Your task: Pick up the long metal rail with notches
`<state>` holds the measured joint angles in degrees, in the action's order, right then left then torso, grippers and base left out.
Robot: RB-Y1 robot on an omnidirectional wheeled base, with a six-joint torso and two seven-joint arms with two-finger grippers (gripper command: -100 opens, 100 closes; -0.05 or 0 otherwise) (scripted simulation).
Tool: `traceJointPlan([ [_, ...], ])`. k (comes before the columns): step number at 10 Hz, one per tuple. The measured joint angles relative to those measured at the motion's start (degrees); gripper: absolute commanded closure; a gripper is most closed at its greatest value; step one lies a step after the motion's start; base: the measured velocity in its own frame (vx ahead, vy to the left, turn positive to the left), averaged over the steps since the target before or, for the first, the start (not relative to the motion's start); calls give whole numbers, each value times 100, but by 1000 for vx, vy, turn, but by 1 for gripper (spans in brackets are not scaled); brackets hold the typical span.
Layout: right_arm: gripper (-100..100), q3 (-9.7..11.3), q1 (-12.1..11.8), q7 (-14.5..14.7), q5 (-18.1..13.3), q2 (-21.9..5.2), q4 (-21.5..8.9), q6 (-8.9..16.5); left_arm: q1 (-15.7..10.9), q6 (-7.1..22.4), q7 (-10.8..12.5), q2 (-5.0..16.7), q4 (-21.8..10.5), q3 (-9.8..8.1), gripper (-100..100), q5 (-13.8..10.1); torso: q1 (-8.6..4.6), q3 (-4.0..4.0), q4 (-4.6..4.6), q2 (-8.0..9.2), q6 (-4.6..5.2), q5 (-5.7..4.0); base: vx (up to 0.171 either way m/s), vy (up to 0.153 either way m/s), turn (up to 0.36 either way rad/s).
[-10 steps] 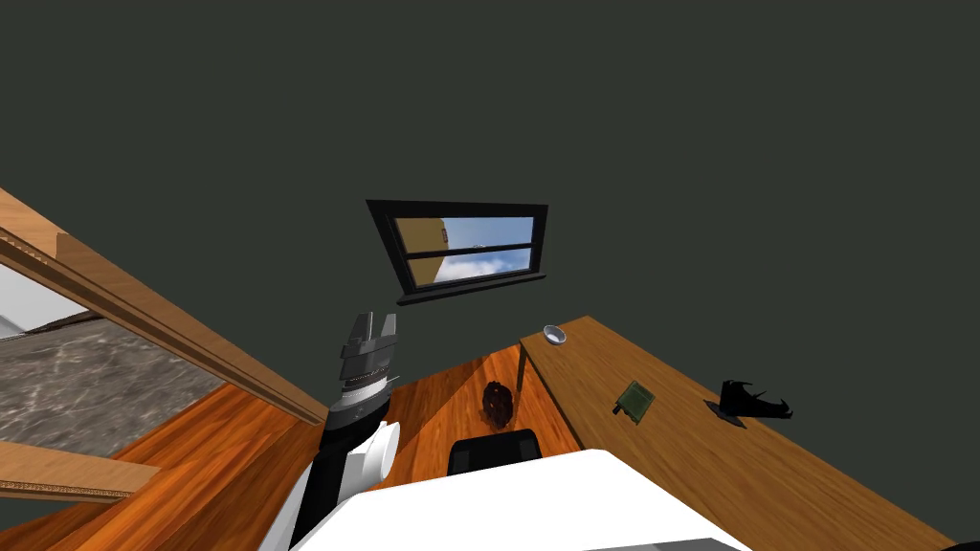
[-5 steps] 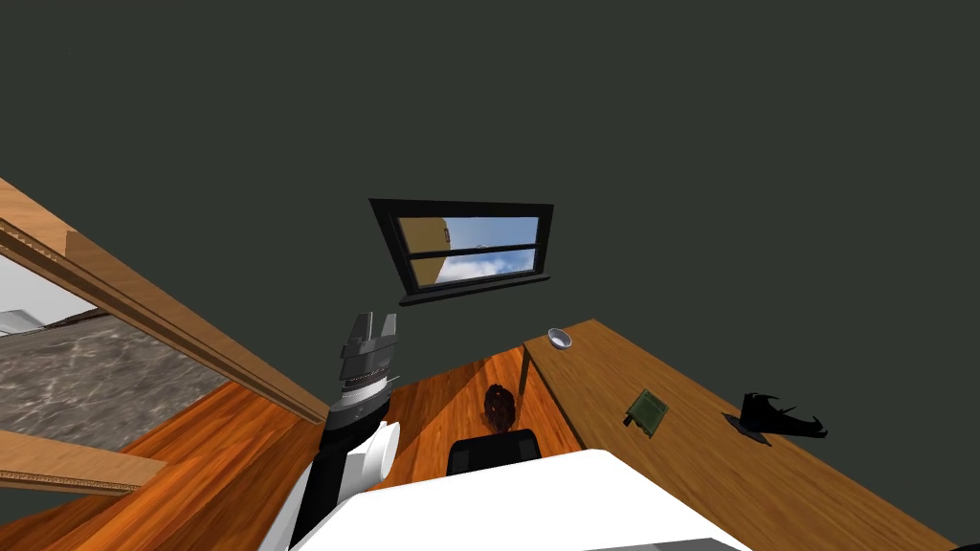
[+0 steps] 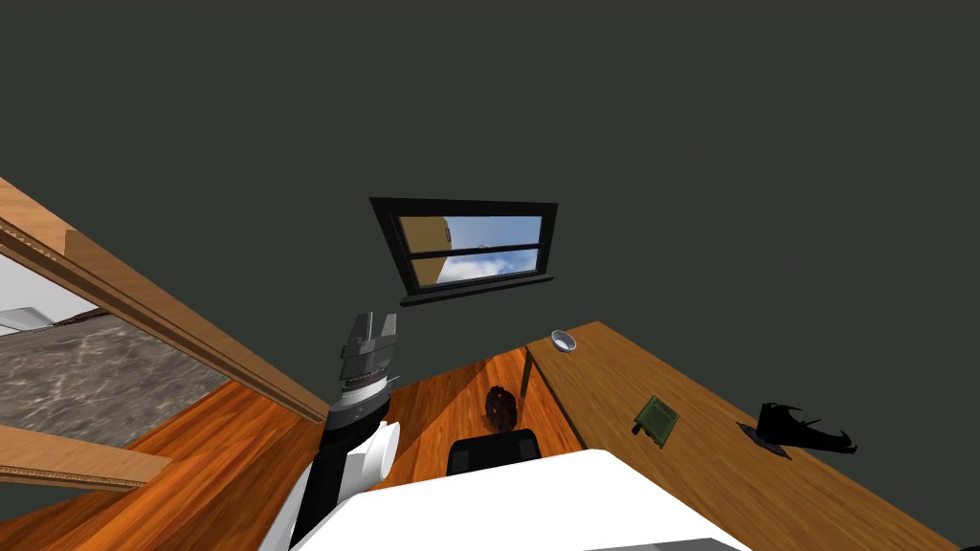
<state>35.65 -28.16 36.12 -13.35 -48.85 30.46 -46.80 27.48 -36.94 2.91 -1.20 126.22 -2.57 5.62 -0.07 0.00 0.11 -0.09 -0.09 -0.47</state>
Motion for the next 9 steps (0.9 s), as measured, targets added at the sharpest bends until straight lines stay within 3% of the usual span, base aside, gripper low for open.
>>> traceJointPlan([
  [4, 100, -5, -2, -4, 2, -11, 1, -10, 0, 0, 0, 0, 0, 0, 0, 0, -30, 7, 4, 10, -1, -27, 0, 0, 0],
  [5, 0, -4, -2, -4, 2, -10, 2, -12, 0, 0, 0, 0, 0, 0, 0, 0, -33, 7, 4, 10, -1, -27, 0, 0, 0],
  [6, 100, -4, -2, -4, 2, -10, 2, -12, 0, 0, 0, 0, 0, 0, 0, 0, -34, 7, 4, 10, -1, -27, -33, -14, -53],
  [9, 100, -140, -104, -450, -434, -191, 502, 341, -1, 0, 0, 0, 0, 0, 0, 0, -46, 20, 8, 34, 2, -30, -63, -29, -42],
])
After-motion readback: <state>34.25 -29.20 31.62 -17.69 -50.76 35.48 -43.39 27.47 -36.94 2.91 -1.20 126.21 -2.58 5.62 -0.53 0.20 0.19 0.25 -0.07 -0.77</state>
